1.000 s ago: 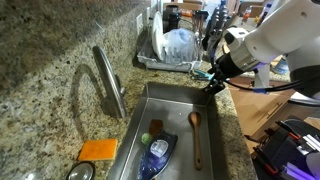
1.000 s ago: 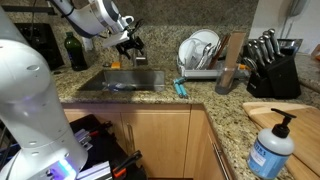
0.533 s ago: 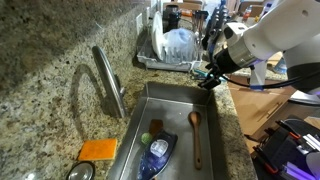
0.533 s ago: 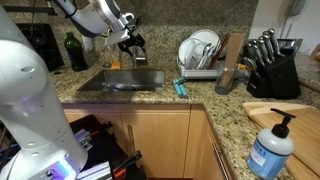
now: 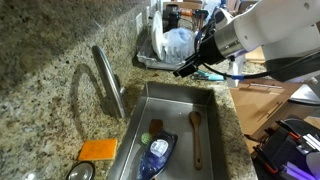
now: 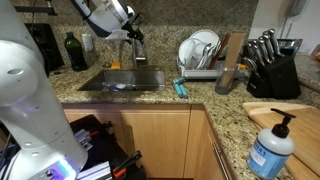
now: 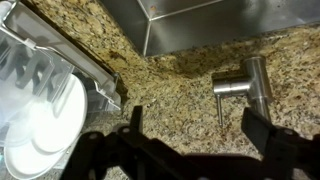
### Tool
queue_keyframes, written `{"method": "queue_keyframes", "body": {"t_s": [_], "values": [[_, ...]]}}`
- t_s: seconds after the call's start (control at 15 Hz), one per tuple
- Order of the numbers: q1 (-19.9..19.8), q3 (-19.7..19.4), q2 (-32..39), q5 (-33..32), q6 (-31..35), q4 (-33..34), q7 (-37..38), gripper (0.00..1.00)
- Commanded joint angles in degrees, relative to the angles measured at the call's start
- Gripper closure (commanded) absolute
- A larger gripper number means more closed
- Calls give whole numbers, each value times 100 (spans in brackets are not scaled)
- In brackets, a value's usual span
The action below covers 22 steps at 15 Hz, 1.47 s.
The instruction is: Open the faucet
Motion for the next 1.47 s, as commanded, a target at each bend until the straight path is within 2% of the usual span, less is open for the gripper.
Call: {"method": "queue_keyframes", "body": {"t_s": [0.0, 0.07, 0.27, 0.33, 0.53, 0.73, 0.93, 1.0, 1.07, 1.27, 1.4], "values": [[40, 118, 1097, -154, -296, 714, -52, 0], [-1, 55, 470, -181, -180, 376, 155, 0], [40, 69, 1023, -175, -183, 602, 68, 0], [61, 35, 1103, -181, -420, 686, 160, 0], [388, -251, 2038, -1192, -791, 1623, 948, 0], [941, -489, 2908, -2353, -895, 2678, 1677, 0], [1359, -598, 3833, -2718, -826, 3701, 1810, 0], [1469, -647, 3995, -2736, -904, 3917, 1786, 0], [1249, -540, 3488, -2486, -801, 3267, 1712, 0], [1430, -596, 3989, -2554, -822, 3801, 1712, 0], [1771, -1080, 4097, -3596, -650, 4240, 2578, 0]]}}
